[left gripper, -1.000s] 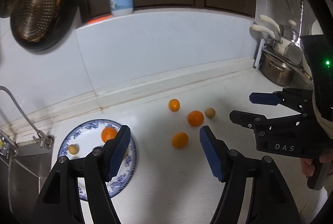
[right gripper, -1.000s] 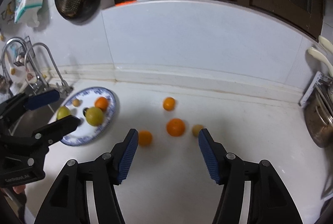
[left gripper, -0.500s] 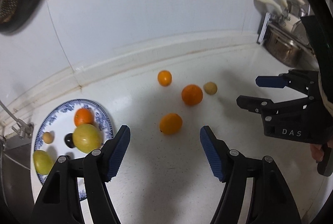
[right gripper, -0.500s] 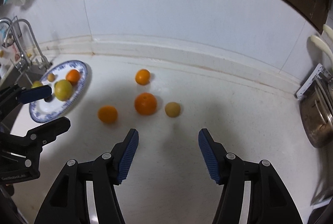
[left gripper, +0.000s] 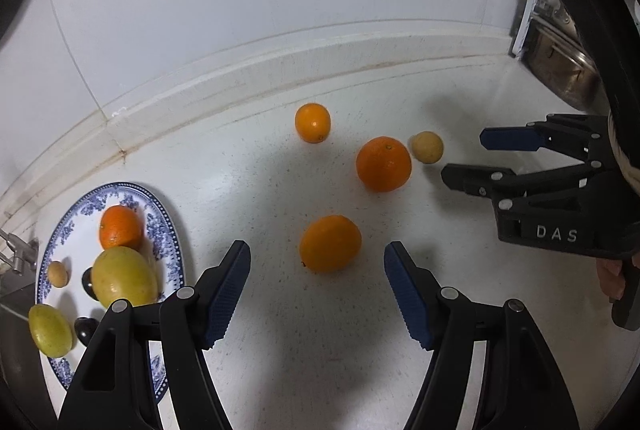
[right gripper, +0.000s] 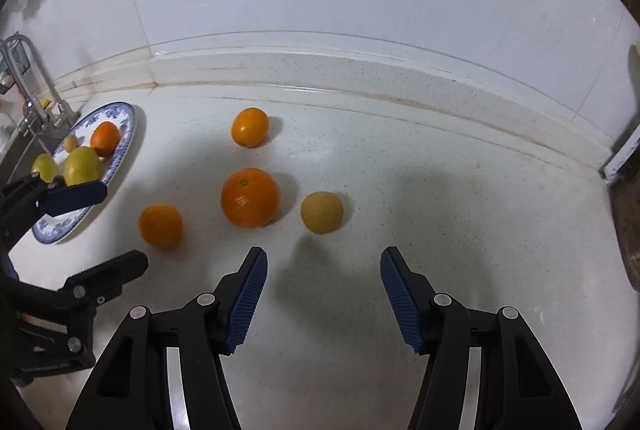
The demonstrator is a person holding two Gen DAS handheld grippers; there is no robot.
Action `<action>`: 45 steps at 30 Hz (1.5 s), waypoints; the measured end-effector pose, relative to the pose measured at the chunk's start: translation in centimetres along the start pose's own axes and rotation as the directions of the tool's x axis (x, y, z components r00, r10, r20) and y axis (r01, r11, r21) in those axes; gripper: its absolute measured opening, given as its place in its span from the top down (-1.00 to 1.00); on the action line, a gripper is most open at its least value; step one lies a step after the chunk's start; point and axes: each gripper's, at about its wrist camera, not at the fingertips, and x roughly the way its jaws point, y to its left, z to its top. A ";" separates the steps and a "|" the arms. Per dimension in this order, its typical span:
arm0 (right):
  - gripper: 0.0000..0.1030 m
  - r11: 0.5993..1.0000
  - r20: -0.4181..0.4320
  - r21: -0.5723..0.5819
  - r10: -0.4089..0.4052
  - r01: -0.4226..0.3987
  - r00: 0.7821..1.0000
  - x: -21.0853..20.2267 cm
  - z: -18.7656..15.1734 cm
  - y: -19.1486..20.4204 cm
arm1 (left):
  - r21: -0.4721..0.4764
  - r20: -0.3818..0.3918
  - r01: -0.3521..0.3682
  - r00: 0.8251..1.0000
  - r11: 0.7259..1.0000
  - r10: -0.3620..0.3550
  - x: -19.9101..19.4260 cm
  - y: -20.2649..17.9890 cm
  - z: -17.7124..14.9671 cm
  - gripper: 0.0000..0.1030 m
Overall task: Organize fruits
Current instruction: 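Lift both open tools off the plate back toward the remaining fruit, then grasp a medium orange with the left tool while the right tool grasps the small yellow fruit, then carry the orange and yellow fruit onto the plate and open both tools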
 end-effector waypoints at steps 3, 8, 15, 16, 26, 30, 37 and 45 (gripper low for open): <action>-0.09 1.000 -0.008 0.005 0.004 -0.004 1.000 0.9 0.4 -0.4 | -0.008 -0.017 0.000 1.000 1.000 0.000 0.9 -0.1 0.2 -0.32; 0.00 1.000 -0.015 0.008 0.012 -0.012 1.000 2.3 1.2 -0.5 | 0.001 -0.027 -0.009 1.000 1.000 0.009 1.5 -0.6 0.3 -0.31; 0.12 0.999 -0.033 0.001 0.038 -0.038 0.999 3.7 1.7 -0.6 | -0.007 -0.044 -0.002 0.999 1.000 0.002 2.2 -0.8 0.6 -0.05; 0.16 0.999 -0.038 0.001 0.040 -0.040 0.998 3.8 1.7 -0.6 | -0.007 -0.045 0.000 0.999 1.000 0.000 2.2 -0.8 0.6 0.04; 0.43 0.999 -0.014 0.000 0.053 -0.053 0.998 2.8 0.6 -0.3 | -0.019 -0.028 0.040 0.999 0.999 -0.040 1.6 -1.2 0.3 0.30; 0.43 0.997 0.005 0.006 0.071 -0.071 0.997 1.2 -0.1 -0.1 | -0.024 0.002 0.045 0.999 0.999 -0.045 0.3 -1.4 0.3 0.30; 0.43 0.995 0.049 0.003 0.095 -0.095 0.994 -1.8 -0.6 0.9 | -0.037 0.066 0.063 0.996 0.997 -0.060 -2.2 -0.5 -0.1 0.30; 0.43 0.993 0.104 -0.007 0.120 -0.120 0.987 -5.1 -1.0 3.0 | -0.050 0.126 0.052 0.991 0.997 -0.045 -5.1 0.1 -0.6 0.30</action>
